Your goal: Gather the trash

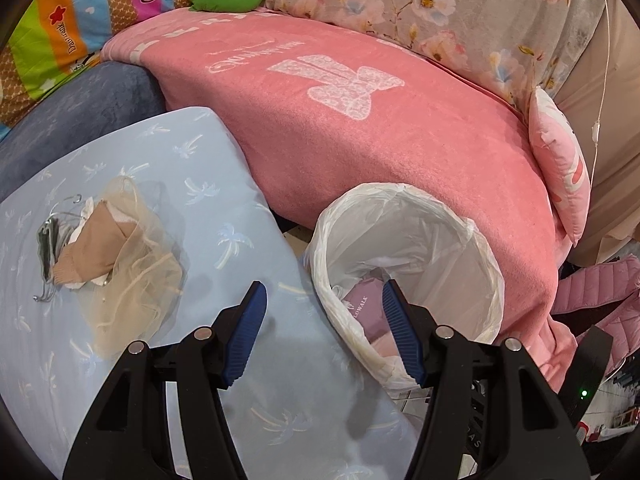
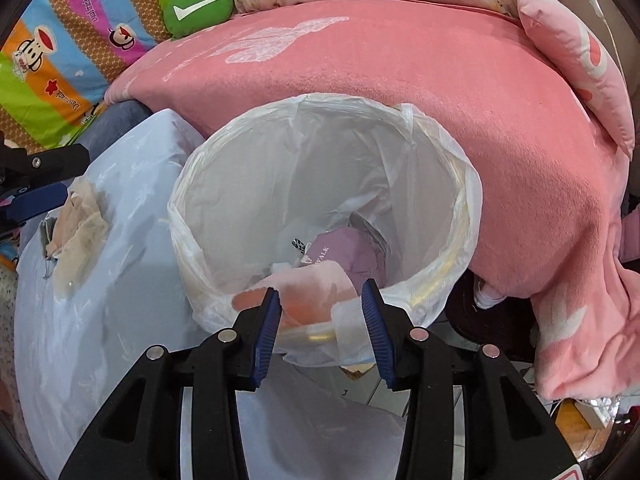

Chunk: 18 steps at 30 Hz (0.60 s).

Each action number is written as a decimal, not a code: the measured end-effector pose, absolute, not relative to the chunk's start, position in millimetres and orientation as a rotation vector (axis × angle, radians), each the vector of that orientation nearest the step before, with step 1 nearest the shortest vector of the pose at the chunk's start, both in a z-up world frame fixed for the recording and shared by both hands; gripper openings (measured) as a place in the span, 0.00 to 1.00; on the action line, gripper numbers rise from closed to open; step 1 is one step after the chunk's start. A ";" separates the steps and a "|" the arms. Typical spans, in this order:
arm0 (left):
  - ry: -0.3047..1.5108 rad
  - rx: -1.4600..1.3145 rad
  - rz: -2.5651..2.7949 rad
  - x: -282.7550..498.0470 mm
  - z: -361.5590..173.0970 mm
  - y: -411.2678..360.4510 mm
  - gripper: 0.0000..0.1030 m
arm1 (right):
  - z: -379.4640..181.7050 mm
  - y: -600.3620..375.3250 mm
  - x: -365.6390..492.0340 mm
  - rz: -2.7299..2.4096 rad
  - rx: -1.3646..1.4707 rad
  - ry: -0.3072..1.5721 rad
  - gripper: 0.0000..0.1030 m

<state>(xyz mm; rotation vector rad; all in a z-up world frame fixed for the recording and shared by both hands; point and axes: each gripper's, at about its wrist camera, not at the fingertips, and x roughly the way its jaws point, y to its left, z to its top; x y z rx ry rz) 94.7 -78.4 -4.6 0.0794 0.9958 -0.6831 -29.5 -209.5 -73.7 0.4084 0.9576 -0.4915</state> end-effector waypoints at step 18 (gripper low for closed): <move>0.982 0.117 -0.713 80.9 -11.0 -66.6 0.58 | 10.2 -224.3 2.2 -0.434 0.455 0.771 0.47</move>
